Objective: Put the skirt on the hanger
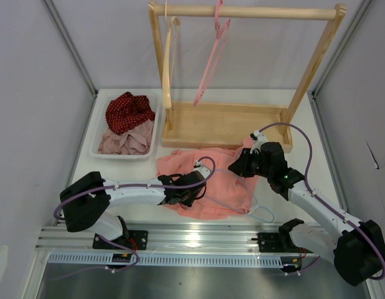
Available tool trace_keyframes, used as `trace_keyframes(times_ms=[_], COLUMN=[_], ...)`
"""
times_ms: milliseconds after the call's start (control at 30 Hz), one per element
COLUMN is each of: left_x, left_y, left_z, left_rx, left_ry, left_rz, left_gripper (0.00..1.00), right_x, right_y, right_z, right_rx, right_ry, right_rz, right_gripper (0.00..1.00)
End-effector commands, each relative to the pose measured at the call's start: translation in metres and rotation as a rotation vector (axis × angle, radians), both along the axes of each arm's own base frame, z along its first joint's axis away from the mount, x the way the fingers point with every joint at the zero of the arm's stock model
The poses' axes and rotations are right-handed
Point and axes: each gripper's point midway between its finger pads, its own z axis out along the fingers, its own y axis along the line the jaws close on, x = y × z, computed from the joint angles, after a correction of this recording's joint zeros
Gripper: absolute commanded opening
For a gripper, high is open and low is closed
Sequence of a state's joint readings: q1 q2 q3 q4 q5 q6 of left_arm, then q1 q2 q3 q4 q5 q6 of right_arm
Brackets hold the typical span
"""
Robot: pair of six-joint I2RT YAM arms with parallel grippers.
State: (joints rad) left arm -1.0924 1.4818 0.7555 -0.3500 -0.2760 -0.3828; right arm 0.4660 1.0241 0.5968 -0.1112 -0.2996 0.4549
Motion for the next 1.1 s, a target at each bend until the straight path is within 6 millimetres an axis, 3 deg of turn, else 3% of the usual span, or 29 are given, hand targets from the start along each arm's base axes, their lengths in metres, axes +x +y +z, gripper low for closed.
trace_keyframes(times_ms=[0, 200, 333, 500, 800, 933, 1067], left_x=[0.005, 0.007, 0.010, 0.012, -0.024, -0.025, 0.000], left_y=[-0.003, -0.005, -0.006, -0.013, -0.046, -0.053, -0.047], left_z=[-0.003, 0.000, 0.004, 0.015, 0.040, 0.055, 0.067], left_rx=[-0.012, -0.022, -0.023, -0.051, -0.240, -0.348, -0.449], left_ry=[-0.005, -0.014, -0.021, -0.013, 0.181, 0.231, 0.244], left_rz=[0.004, 0.009, 0.001, -0.031, -0.259, -0.262, -0.166], left_gripper=[0.36, 0.29, 0.13, 0.00, 0.00, 0.00, 0.00], right_x=[0.008, 0.009, 0.009, 0.010, 0.015, 0.017, 0.018], right_y=[0.001, 0.000, -0.003, -0.006, -0.005, -0.004, -0.007], right_z=[0.020, 0.023, 0.027, 0.033, 0.040, 0.042, 0.044], right_rx=[0.023, 0.024, 0.026, 0.032, 0.053, 0.057, 0.059], right_ry=[-0.045, -0.054, -0.061, -0.075, -0.079, -0.083, -0.082], right_rz=[-0.012, -0.020, -0.030, -0.044, -0.053, -0.058, -0.078], right_gripper=[0.00, 0.00, 0.00, 0.00, 0.00, 0.00, 0.00])
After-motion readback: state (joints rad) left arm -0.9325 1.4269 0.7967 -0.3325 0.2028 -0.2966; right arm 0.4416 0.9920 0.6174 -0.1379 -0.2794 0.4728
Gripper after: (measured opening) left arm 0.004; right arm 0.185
